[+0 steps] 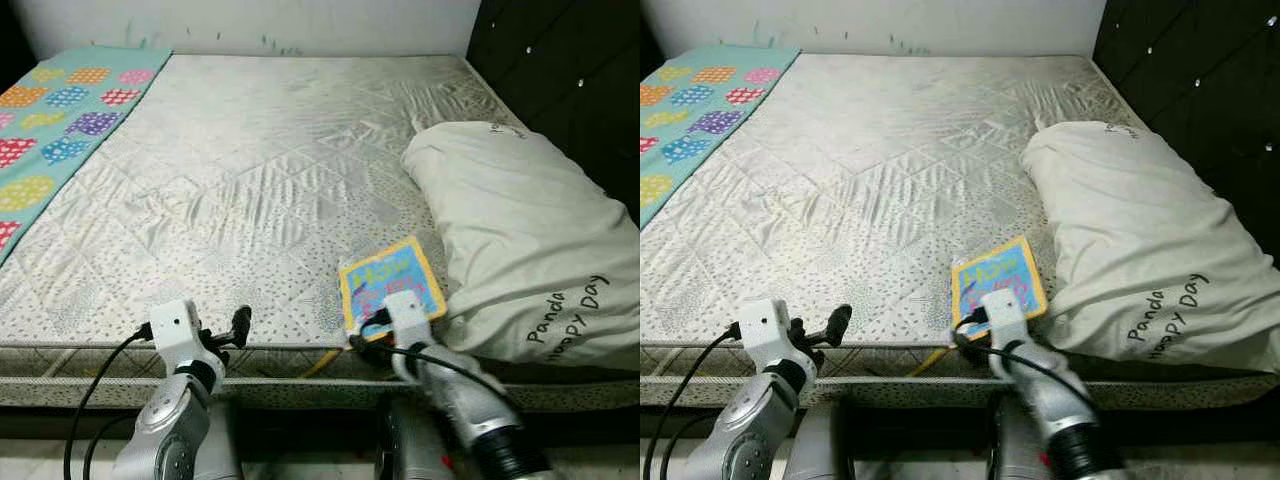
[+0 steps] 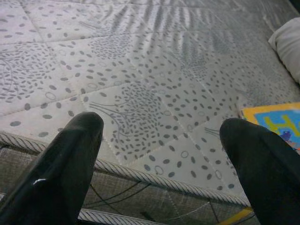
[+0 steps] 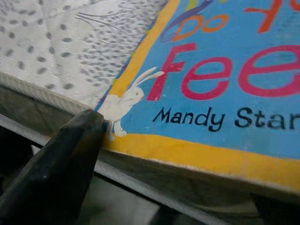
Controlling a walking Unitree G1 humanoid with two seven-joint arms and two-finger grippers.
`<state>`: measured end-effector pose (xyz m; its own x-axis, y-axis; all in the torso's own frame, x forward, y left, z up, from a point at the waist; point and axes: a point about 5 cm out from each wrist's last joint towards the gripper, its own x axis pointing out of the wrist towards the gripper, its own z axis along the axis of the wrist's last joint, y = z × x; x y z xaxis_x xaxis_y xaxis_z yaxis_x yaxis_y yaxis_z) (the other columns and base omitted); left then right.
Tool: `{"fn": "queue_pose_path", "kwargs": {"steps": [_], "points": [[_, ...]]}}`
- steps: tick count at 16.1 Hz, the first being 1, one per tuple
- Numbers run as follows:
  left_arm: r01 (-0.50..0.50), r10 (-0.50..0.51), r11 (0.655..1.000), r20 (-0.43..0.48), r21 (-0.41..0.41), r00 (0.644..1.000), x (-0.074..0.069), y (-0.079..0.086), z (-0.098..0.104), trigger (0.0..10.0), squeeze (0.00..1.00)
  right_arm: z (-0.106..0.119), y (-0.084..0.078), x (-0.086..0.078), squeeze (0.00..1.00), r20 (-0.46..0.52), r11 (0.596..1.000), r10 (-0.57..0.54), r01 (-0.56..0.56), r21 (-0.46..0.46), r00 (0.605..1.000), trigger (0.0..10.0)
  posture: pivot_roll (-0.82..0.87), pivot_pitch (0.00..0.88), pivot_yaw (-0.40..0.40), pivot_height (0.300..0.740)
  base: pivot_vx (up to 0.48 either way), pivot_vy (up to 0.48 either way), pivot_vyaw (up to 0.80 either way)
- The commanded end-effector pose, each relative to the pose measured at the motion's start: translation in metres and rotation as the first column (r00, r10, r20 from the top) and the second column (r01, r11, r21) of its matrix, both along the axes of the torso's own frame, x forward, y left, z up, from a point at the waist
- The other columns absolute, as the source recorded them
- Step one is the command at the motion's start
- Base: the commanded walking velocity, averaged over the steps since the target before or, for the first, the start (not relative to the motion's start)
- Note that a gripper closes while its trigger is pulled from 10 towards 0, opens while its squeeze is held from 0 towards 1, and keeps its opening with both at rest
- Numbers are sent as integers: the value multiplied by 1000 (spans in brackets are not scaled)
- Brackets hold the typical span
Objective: Clean up the room
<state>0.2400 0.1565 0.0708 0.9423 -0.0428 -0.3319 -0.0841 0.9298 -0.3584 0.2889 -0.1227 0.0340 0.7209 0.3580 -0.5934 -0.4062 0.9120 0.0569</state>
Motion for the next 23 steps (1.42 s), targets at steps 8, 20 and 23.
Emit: {"fn": "queue_pose_path", "kwargs": {"steps": [8, 20, 23], "points": [[45, -44, 998, -18, 34, 999, 4, -6, -3, 10000, 0, 9, 63, -5, 1000, 14, 993, 89, -90, 72, 996, 10000, -11, 0, -36, 558, 0, 0, 0], [90, -88, 995, -50, 49, 995, 4, -10, -8, 10000, 0, 19, 72, -4, 0, 129, 793, 602, -572, -210, 788, 10000, -31, 0, -39, 558, 0, 0, 0], [108, -107, 994, -37, 24, 994, 5, -13, -5, 10000, 0, 26, 61, -8, 0, 121, 712, 696, -659, -241, 708, 10000, -32, 0, -39, 558, 0, 0, 0]]}}
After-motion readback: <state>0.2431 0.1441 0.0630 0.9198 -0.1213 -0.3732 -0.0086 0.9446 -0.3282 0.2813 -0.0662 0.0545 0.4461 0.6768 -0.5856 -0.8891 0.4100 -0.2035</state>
